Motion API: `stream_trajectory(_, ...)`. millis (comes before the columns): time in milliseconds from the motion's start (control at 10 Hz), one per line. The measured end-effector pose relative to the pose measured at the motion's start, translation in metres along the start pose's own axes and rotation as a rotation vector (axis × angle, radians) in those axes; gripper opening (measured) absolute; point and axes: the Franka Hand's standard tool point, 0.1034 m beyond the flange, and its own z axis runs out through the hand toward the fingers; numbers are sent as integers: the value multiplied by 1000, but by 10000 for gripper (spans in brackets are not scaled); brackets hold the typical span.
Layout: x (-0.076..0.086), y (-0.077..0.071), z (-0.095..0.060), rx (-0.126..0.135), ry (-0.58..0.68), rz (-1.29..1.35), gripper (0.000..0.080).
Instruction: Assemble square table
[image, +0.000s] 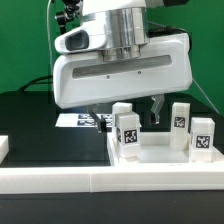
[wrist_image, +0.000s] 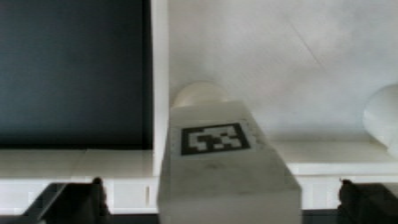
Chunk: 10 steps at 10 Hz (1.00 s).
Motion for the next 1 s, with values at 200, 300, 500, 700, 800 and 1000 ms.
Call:
stream_trajectory(200,0,0,0,1,0,13,524)
stream_trajectory(300,0,0,0,1,0,19,524)
stream_trajectory(500,0,0,0,1,0,43,288)
stream_trajectory(700,0,0,0,1,0,119,288)
stream_trajectory(800,0,0,0,1,0,206,288)
stream_trajectory(1000,-1,1,0,5,1,350,288)
